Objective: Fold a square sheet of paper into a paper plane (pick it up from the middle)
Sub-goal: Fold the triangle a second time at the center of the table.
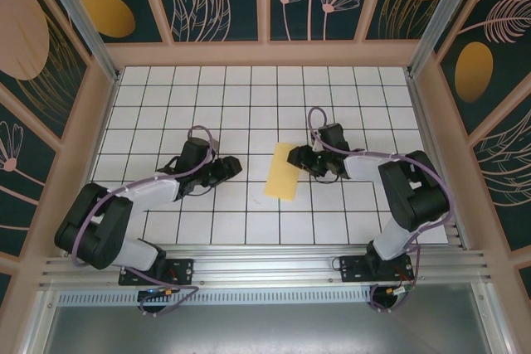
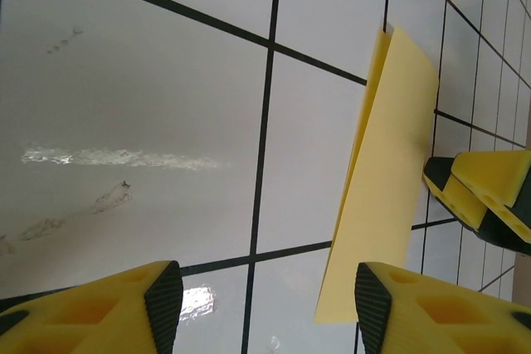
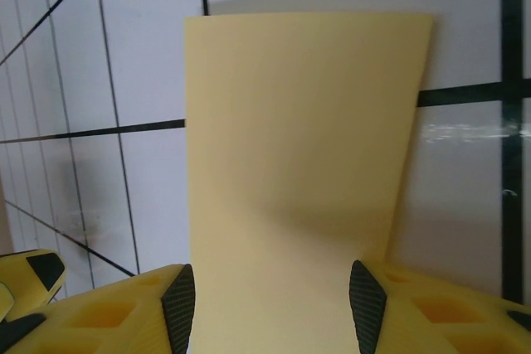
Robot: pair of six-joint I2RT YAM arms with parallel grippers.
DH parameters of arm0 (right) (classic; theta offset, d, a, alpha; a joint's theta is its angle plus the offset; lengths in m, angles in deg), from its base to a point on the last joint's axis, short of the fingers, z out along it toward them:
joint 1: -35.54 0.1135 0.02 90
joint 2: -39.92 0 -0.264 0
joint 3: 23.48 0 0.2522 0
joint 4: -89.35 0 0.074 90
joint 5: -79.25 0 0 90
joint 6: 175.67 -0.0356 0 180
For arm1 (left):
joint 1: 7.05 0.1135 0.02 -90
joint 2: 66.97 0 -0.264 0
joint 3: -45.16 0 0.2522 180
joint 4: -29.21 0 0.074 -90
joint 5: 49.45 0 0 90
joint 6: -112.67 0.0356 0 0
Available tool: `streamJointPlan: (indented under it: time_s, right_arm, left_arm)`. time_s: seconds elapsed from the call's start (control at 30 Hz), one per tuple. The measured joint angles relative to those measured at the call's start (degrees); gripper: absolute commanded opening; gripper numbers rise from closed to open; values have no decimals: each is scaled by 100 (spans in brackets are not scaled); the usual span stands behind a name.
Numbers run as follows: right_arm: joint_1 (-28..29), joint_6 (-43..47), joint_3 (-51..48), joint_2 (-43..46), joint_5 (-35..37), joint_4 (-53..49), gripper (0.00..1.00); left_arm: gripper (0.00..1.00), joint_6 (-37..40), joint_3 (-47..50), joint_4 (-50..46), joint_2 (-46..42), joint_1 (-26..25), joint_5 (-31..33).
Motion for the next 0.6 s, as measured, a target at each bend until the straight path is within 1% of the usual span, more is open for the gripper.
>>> streamJointPlan:
  time_s: [0.17,0.27,0.37,0.6]
  right_arm:
    - [-11,0,0,-35,79,-94,54]
    - [-37,4,0,-76,-31,-52,54]
    - [-90,55,46,-155,-203,-42,51]
    - [-131,332,321,-376,-455,-291,50]
  left_arm:
    - [60,-31,-81,284,254,-2,-195]
    - [60,-87,-81,492,308,-15,-254]
    - [60,-146,-81,693,409,-72,-260]
    - [59,-367,-315,1128,990,-496,-282]
